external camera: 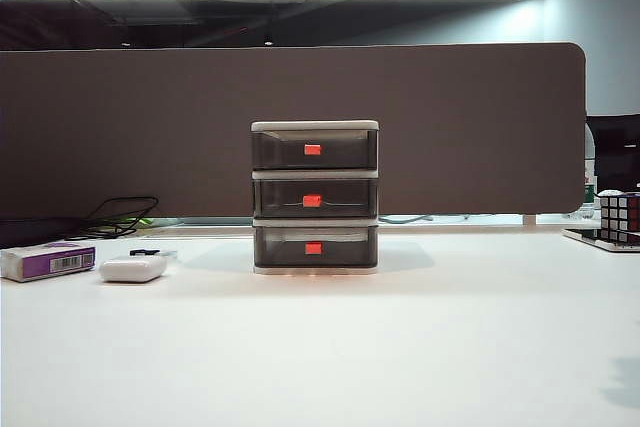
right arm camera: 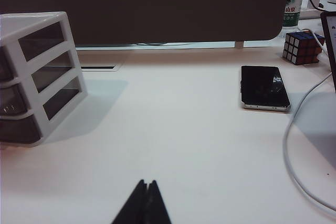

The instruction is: Open the second layer of the drawer on the table, pick up the earphone case on the table and put it in, and finally close the drawer.

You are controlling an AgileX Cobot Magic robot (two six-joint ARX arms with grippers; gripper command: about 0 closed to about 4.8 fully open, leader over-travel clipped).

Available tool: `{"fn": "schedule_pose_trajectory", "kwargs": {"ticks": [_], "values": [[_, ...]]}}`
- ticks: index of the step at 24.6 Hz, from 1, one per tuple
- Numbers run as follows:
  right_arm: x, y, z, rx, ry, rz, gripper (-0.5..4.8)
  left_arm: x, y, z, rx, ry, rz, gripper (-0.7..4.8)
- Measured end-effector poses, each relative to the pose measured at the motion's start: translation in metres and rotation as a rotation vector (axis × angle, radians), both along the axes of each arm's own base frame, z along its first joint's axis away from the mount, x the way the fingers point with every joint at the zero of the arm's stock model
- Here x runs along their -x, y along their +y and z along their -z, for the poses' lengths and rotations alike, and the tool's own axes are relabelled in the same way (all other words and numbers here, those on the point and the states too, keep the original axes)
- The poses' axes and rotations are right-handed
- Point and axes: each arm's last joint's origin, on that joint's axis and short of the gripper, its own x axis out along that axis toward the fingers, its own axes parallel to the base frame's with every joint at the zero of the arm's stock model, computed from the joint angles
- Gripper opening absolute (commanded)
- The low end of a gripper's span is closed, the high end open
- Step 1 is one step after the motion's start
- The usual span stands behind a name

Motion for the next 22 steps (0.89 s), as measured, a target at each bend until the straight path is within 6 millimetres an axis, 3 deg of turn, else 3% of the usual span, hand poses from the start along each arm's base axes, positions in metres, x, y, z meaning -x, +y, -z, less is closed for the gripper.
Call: {"fn": "schedule_pose_trajectory", "kwargs": {"ticks": [11,13,15,19,22], "values": [[0.000,0.001,0.000,-0.018,0.002,-0.015,-0.05,0.000,-0.001,0.000,0.053,0.001,0.026,-0.05],[0.001,0.004,0.000,-0.096,0.014,-0.135,-0.05,0.001,-0.006,0.000,0.194,0.024,0.223,-0.05],[0.003,0.011,0.000,-0.148,0.039,-0.389,-0.05,0.003,-0.012,0.001,0.290,0.087,0.457,-0.05],[0.007,0.017,0.000,-0.158,0.058,-0.620,-0.05,0.005,-0.016,0.007,0.368,0.183,0.581,-0.01],[0.007,0.017,0.000,-0.160,0.061,-0.651,-0.05,0.005,-0.016,0.008,0.377,0.199,0.602,-0.01]]}}
